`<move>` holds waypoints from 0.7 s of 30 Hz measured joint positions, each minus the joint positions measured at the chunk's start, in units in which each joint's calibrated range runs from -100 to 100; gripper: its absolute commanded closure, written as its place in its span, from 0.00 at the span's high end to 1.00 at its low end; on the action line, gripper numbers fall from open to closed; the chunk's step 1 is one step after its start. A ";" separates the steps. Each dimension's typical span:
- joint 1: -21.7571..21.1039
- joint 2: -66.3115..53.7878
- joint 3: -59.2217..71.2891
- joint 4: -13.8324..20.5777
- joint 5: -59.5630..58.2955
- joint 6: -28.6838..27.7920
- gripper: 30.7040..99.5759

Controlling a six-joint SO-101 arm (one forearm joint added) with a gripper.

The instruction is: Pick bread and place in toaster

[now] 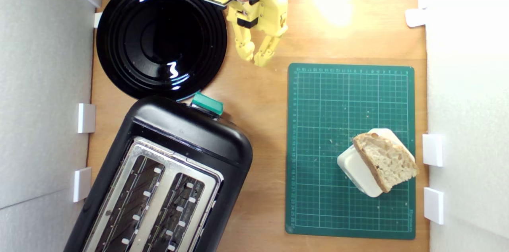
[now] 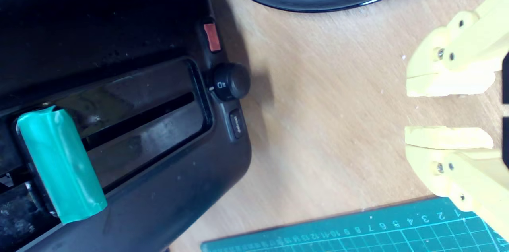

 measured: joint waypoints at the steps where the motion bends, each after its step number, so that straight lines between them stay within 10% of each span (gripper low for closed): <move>1: 0.00 0.00 0.00 0.00 0.00 0.00 0.42; 21: 0.64 0.00 -0.28 0.89 0.00 0.00 0.42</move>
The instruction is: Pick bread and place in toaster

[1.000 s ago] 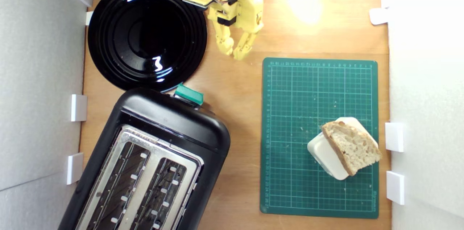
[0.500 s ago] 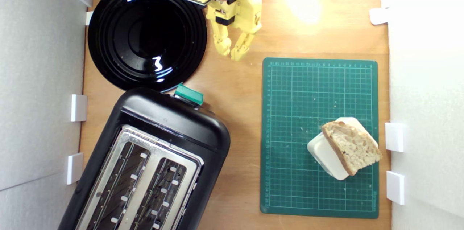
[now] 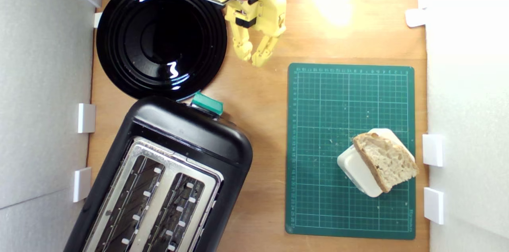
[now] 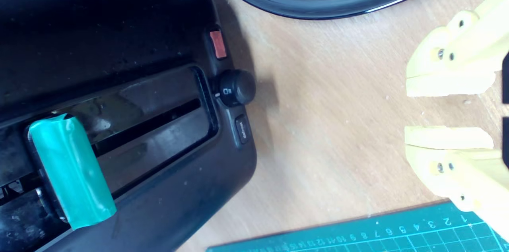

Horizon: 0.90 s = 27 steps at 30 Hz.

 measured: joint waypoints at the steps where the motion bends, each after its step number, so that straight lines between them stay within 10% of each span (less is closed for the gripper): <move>1: 0.00 0.00 0.00 0.00 0.00 0.00 0.42; 27: -1.28 0.00 0.09 0.00 0.00 4.04 0.42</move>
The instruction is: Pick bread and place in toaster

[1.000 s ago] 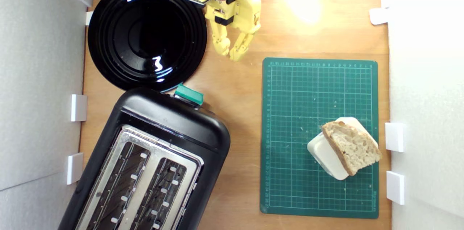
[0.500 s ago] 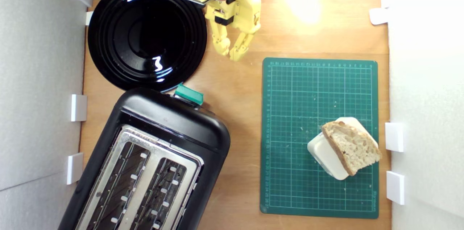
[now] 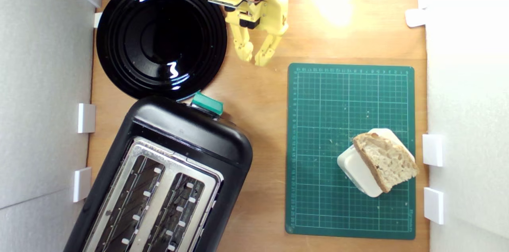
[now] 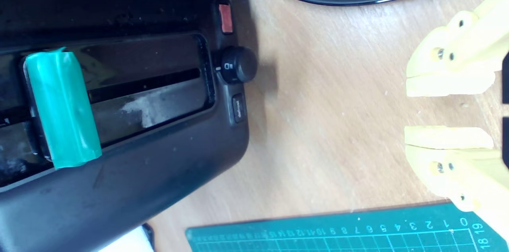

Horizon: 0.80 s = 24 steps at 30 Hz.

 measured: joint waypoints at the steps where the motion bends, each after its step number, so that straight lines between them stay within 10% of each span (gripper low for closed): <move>1: 0.00 0.00 0.00 0.00 0.00 -0.52 0.42; 24: 0.18 11.17 -11.37 -5.51 -2.03 -6.68 0.42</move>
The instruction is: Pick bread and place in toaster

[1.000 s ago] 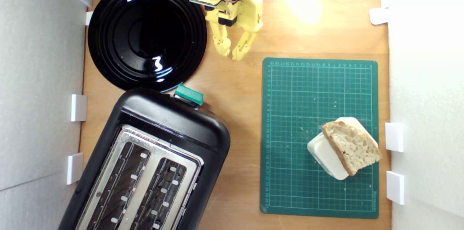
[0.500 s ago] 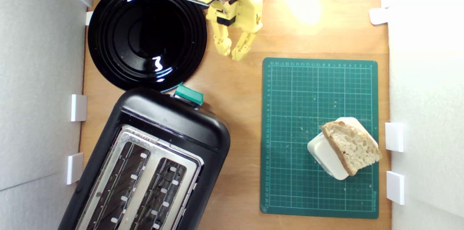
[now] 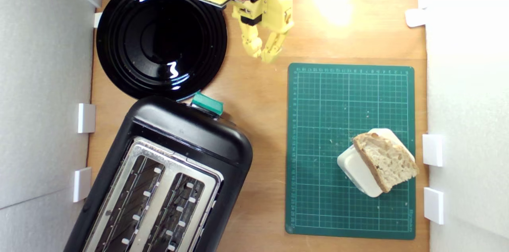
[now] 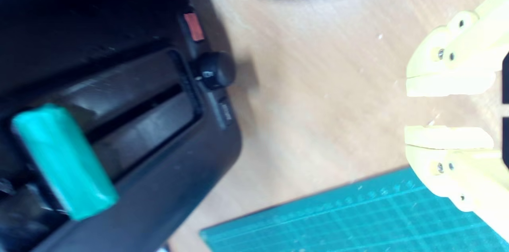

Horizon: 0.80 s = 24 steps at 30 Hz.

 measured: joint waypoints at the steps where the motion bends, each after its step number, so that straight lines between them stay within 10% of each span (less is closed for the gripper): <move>1: 0.00 2.10 -1.39 0.00 -1.53 -0.26 0.42; 10: -0.46 19.82 -5.92 -6.93 -20.59 -3.52 0.42; 24: -10.43 42.92 -5.92 -8.35 -46.69 -12.78 0.43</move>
